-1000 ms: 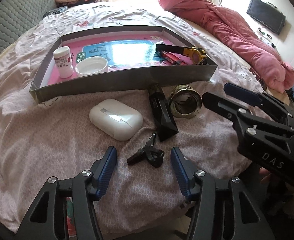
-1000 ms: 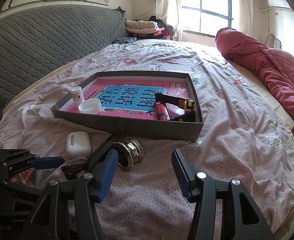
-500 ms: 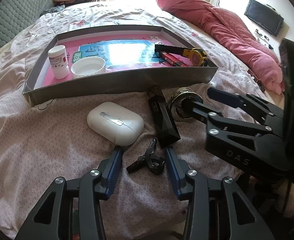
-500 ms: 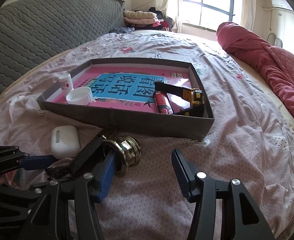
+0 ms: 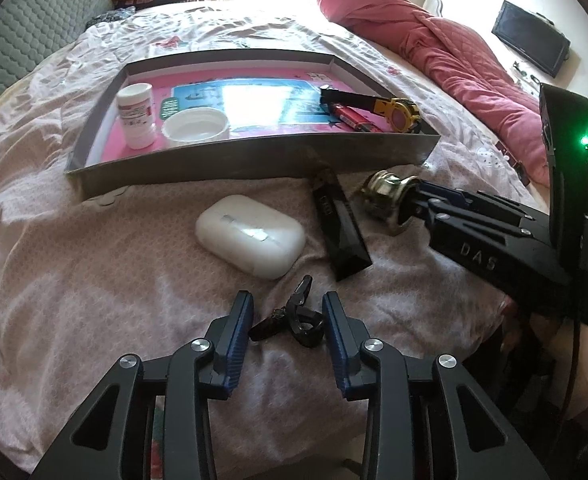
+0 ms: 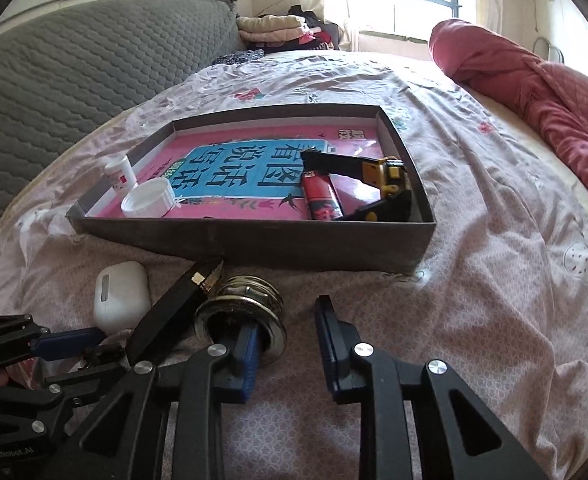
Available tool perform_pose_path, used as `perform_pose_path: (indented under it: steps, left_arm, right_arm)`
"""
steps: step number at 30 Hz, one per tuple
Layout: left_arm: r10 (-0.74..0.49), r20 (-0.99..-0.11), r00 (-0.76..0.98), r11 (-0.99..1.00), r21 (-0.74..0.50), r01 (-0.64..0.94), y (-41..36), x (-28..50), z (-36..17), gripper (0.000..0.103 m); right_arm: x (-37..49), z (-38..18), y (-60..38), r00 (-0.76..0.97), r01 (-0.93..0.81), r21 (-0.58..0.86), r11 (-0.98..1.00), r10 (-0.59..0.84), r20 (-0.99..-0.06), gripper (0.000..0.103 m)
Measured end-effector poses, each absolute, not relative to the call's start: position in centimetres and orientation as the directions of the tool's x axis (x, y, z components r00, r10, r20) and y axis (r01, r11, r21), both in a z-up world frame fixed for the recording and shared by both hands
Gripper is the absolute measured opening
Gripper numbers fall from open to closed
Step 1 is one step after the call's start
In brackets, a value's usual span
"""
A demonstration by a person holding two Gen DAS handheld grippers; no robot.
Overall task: Organize rigid objects
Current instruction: 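Grasp the black hair clip with the left tool while the right tool grasps the silver ring, then carry the clip with the left tool while the right tool carries the ring over the tray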
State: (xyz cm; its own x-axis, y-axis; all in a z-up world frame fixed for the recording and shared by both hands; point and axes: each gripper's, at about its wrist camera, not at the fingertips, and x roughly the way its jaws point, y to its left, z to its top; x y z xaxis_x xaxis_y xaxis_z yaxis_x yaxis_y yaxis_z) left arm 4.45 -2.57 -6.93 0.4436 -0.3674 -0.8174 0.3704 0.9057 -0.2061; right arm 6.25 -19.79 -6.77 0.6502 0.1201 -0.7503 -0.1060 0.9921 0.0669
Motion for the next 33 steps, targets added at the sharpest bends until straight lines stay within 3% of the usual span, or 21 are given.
perform_pose_path:
  steps: [9,16,33]
  left_arm:
    - [-0.341,-0.815,0.468,0.924,-0.200,0.326,-1.1,4.6,-6.6,0.037]
    - [-0.333,-0.806,0.490,0.934,-0.213,0.286,-0.2,5.1,-6.3,0.037]
    - [-0.335,-0.767,0.547,0.940,-0.232,0.250,0.8,5.2,-4.6,0.037]
  right_arm:
    - [6.2,-6.5,-19.8,0.656,-0.115,0.080,0.990,0.137,-0.742,0.027]
    - [5.8,-5.9,-19.6,0.672,-0.141,0.098,0.985,0.168,-0.721,0.011]
    - [5.1,-3.8,-20.6,0.725,-0.155,0.190,0.969,0.243,-0.645,0.010]
